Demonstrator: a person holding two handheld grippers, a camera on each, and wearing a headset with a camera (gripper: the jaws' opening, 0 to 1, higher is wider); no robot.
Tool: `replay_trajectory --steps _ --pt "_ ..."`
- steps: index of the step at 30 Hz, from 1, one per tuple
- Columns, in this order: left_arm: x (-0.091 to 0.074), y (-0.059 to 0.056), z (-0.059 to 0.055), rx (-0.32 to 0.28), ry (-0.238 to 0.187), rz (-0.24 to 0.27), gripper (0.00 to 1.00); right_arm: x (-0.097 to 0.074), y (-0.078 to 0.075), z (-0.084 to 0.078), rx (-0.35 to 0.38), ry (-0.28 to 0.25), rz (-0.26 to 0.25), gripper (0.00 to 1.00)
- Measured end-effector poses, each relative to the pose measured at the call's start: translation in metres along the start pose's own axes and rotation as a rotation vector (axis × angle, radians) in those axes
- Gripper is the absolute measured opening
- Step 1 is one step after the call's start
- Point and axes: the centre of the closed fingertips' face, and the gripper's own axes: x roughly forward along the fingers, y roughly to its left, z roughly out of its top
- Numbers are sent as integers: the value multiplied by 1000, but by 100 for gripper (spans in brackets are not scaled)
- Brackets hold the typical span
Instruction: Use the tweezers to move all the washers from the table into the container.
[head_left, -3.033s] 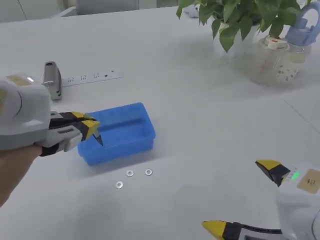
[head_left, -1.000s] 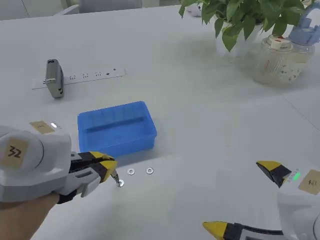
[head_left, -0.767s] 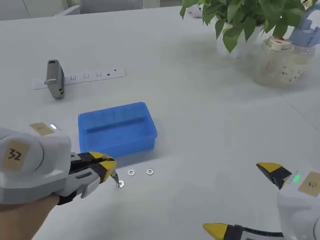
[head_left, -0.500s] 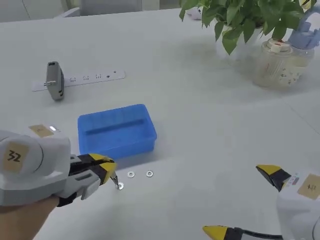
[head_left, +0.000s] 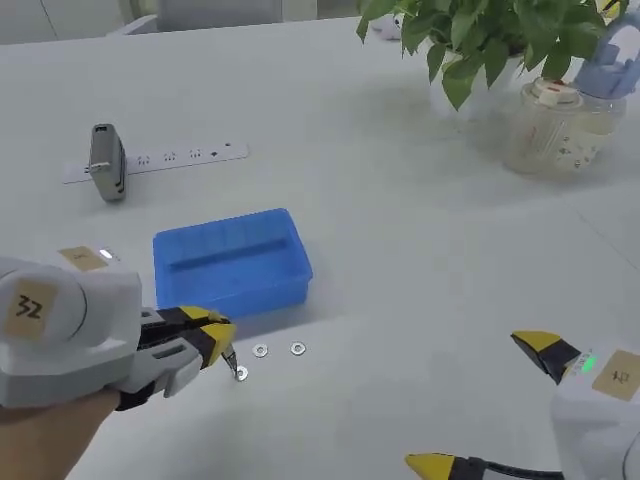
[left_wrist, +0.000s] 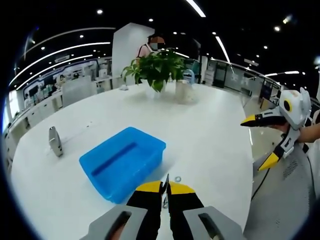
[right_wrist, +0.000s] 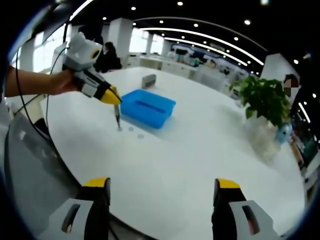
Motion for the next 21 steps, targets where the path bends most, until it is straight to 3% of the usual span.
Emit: replay_trajectory --steps 21 --pt "1 -2 0 19 13 3 0 0 0 0 -4 -1 0 82"
